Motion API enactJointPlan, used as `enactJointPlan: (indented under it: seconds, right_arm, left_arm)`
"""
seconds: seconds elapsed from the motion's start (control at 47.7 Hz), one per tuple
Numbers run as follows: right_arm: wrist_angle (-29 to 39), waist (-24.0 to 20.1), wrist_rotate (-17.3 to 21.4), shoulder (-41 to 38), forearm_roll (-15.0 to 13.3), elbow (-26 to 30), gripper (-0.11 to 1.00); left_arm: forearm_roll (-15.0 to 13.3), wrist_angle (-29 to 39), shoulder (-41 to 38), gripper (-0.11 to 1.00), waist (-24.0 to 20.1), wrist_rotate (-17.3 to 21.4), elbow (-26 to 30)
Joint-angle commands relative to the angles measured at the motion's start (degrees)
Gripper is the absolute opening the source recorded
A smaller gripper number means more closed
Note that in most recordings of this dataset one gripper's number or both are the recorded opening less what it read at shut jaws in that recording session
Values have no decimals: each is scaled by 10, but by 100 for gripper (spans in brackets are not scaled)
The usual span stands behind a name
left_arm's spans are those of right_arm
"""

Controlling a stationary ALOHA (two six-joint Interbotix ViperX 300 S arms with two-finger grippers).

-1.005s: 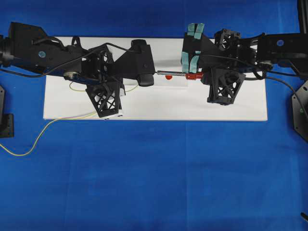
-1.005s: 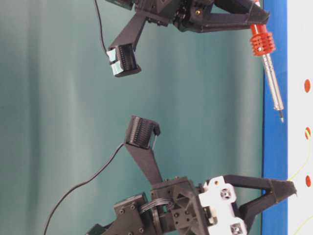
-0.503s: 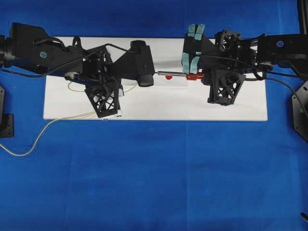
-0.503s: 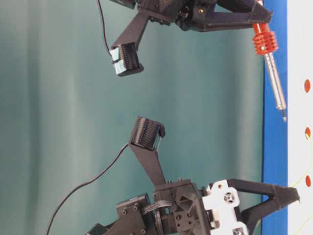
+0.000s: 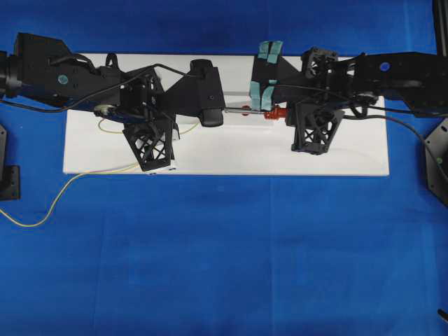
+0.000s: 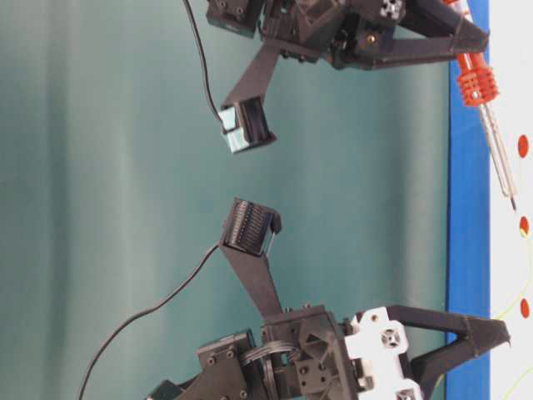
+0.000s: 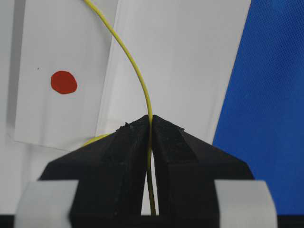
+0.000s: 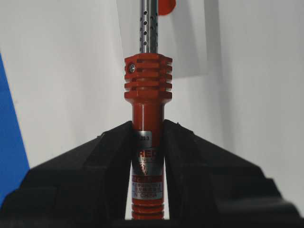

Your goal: Touch the tip of the soldering iron to the tip of the solder at the mark.

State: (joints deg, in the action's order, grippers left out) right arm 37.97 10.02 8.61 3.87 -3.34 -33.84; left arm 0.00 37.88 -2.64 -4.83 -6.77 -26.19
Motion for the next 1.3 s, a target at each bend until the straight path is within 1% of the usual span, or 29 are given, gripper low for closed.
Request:
enactJointPlan:
  seconds: [0.0,0.189,0.545,0.901,1.278]
  right_arm:
    - [-4,0,0,0,-2,19,6]
    - [-1,0,1,-14,-2,27,6]
    - [0,0,1,-15,-1,28,6]
    - [4,0,1,-14,-2,28,6]
    - [4,-1,1,-14,-2,28,6]
  left_arm:
    - [2,-2,9,1,1,1,15]
    - [2,1,9,1,0,1,16]
    - [2,4,9,1,0,1,16]
    - [2,24,3,1,0,3,33]
    - [2,24,2,1,1,3,33]
